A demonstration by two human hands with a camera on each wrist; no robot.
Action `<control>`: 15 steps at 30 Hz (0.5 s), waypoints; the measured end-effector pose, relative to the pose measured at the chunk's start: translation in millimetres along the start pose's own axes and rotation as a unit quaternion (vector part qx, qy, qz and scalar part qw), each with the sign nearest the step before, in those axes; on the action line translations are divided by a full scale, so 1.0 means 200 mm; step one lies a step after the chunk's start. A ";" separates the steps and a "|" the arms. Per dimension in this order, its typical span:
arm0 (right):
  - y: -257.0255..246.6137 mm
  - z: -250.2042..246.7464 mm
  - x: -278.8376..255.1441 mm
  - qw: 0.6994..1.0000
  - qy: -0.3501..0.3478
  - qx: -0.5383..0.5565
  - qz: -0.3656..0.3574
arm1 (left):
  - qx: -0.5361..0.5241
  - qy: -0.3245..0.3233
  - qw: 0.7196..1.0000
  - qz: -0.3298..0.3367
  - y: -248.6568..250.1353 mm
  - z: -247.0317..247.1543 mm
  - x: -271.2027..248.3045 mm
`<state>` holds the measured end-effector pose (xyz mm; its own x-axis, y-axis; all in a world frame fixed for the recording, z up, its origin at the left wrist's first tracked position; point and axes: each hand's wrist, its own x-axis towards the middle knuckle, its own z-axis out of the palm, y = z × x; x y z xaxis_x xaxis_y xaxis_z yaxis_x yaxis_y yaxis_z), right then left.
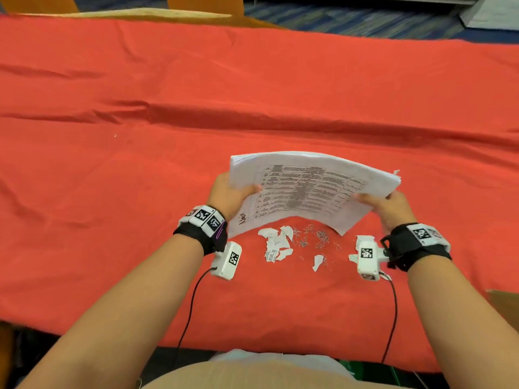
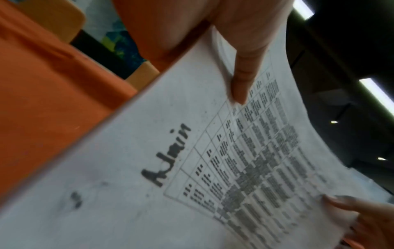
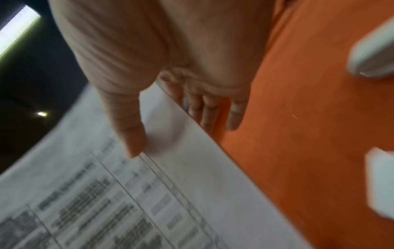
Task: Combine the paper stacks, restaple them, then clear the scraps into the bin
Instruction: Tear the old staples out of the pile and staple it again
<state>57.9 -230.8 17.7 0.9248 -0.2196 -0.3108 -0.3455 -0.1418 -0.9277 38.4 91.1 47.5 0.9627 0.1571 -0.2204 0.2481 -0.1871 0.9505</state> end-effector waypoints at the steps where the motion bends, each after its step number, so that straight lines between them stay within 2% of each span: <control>1: -0.06 -0.04 0.02 0.999 0.031 -0.030 -0.027 | 0.011 -0.008 1.000 0.019 0.06 0.00 0.00; 3: -0.20 -0.10 0.03 0.986 0.078 -0.106 -0.105 | 0.038 -0.021 0.998 0.046 0.16 0.01 0.01; 4: -0.28 -0.10 0.03 0.974 0.074 -0.144 -0.158 | 0.054 -0.031 0.996 0.059 0.20 0.02 0.02; 6: -0.44 -0.05 -0.01 0.939 0.004 -0.237 -0.247 | 0.092 -0.057 0.991 0.083 0.28 0.05 0.02; 8: -0.56 0.06 -0.06 0.899 -0.085 -0.314 -0.293 | 0.125 -0.076 0.984 0.101 0.35 0.08 0.00; 10: -0.64 0.15 -0.11 0.886 -0.138 -0.333 -0.290 | 0.152 -0.092 0.976 0.128 0.41 0.11 -0.02; 15: -0.66 0.18 -0.15 0.907 -0.200 -0.295 -0.224 | 0.180 -0.121 0.960 0.179 0.48 0.09 -0.06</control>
<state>81.8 -170.5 142.5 0.9367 0.3383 -0.0907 0.1624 -0.6490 -0.7433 52.8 53.3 136.6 0.9791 -0.2021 0.0210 -0.1247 -0.5161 0.8474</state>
